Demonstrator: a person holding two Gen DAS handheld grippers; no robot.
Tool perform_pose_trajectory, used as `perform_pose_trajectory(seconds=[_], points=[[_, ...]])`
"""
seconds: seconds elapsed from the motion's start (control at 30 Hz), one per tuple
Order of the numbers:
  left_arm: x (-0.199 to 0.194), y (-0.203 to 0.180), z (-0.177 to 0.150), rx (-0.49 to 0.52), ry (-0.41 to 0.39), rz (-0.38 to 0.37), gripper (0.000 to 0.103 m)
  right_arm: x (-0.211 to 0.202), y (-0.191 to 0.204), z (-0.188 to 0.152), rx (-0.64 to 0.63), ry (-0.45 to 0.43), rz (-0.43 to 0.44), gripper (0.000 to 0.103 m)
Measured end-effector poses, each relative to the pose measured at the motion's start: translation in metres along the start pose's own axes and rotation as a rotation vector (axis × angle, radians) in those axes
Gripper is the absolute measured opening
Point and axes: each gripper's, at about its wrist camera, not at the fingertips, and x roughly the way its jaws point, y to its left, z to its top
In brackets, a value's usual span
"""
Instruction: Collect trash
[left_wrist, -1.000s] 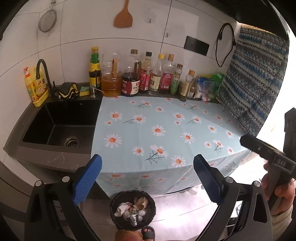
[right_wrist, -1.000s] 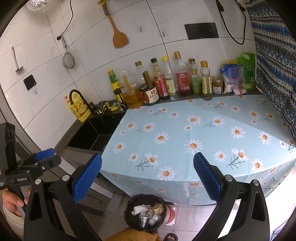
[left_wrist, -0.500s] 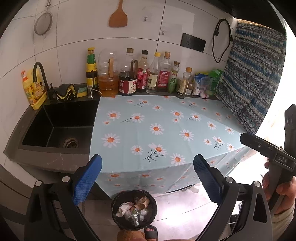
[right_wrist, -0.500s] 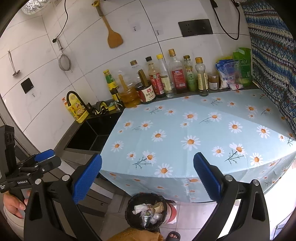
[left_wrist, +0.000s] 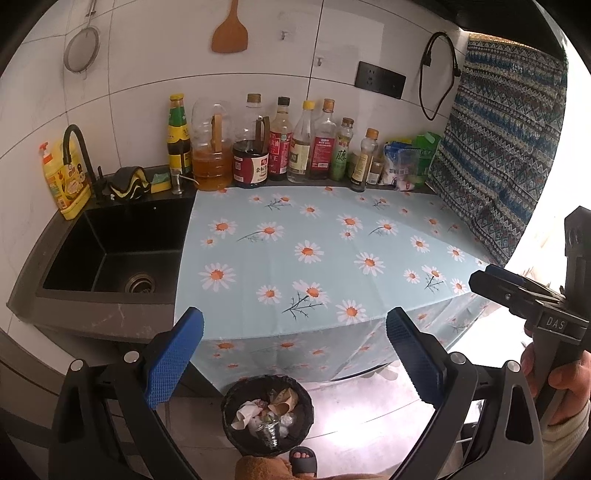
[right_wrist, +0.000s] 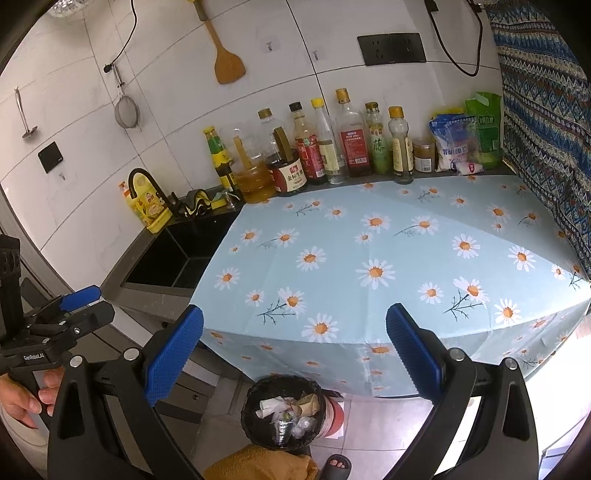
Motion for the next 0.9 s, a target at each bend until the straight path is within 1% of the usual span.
perform_pose_trajectory(seconds=[0.37, 0.9], points=[[-0.0017, 0.0013, -0.0027, -0.014, -0.004, -0.004, 0.096, -0.0024, -0.0003, -0.0026, -0.003, 0.010, 0.000, 0.098], [-0.0034, -0.0001, -0.0075, -0.002, -0.002, 0.006, 0.096, 0.0028, 0.0027, -0.0046, -0.011, 0.025, 0.002, 0.098]])
